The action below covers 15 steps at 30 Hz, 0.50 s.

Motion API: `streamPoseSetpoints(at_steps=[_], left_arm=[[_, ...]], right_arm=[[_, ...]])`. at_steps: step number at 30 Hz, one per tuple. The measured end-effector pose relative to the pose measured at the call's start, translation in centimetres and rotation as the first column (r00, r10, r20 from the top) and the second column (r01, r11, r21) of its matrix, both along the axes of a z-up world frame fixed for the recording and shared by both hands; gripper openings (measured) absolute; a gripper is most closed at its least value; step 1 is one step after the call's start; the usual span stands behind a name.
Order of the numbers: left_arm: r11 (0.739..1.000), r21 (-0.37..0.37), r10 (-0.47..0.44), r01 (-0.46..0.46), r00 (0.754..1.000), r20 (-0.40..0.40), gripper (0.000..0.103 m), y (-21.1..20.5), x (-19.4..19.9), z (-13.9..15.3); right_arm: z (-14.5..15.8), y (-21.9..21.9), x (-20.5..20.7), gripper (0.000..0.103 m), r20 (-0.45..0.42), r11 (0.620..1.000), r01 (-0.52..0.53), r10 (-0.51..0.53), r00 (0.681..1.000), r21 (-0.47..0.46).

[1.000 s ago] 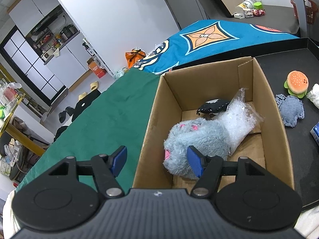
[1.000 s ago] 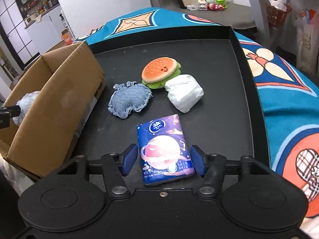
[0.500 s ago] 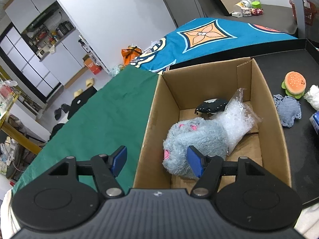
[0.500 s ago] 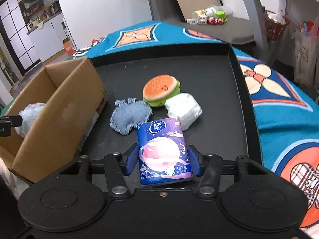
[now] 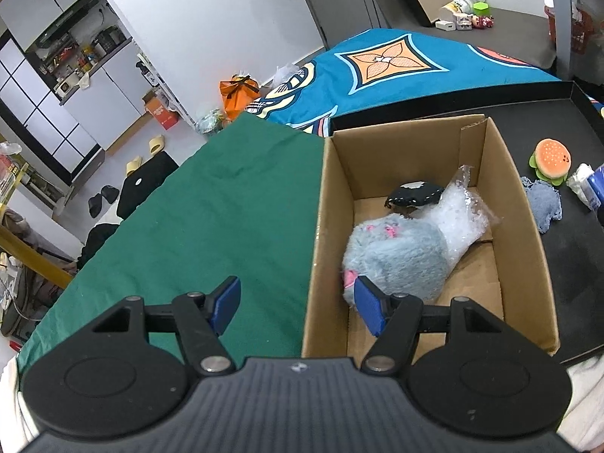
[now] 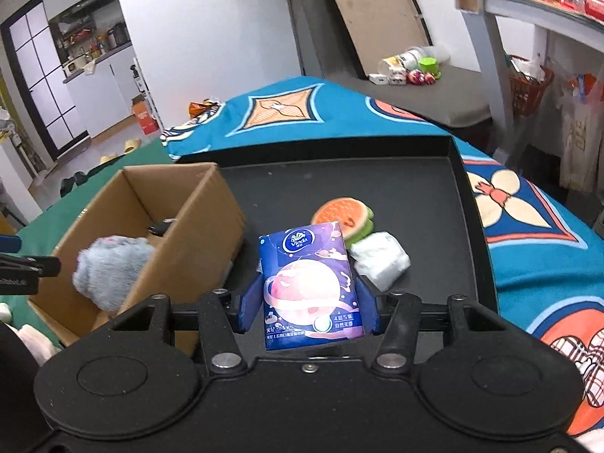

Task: Organize soft objects
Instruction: 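Carry the blue tissue pack with the right tool over the box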

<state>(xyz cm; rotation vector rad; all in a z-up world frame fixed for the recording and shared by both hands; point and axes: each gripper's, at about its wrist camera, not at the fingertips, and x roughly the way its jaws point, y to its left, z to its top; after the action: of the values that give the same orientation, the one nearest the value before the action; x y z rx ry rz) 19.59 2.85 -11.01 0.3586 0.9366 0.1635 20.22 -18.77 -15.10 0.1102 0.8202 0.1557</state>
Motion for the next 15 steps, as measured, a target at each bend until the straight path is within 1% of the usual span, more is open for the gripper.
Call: streamPoseSetpoints(at_steps=[3, 11, 15], left_arm=[[0.999, -0.042, 0.0, 0.0, 1.0, -0.006, 0.065, 0.5, 0.1, -0.1], [0.995, -0.098, 0.009, -0.009, 1.0, -0.006, 0.065, 1.4, 0.2, -0.8], [0.994, -0.111, 0.003, -0.003, 1.0, -0.001, 0.065, 1.5, 0.0, -0.9]], right_arm=[[0.7, 0.8, -0.2, 0.052, 0.01, 1.0, -0.01, 0.01, 1.0, -0.005], [2.5, 3.1, -0.5, 0.052, 0.026, 0.999, -0.037, 0.037, 0.999, -0.002], [3.0, 4.2, -0.5, 0.052, 0.025, 0.999, -0.051, 0.051, 0.998, -0.001]])
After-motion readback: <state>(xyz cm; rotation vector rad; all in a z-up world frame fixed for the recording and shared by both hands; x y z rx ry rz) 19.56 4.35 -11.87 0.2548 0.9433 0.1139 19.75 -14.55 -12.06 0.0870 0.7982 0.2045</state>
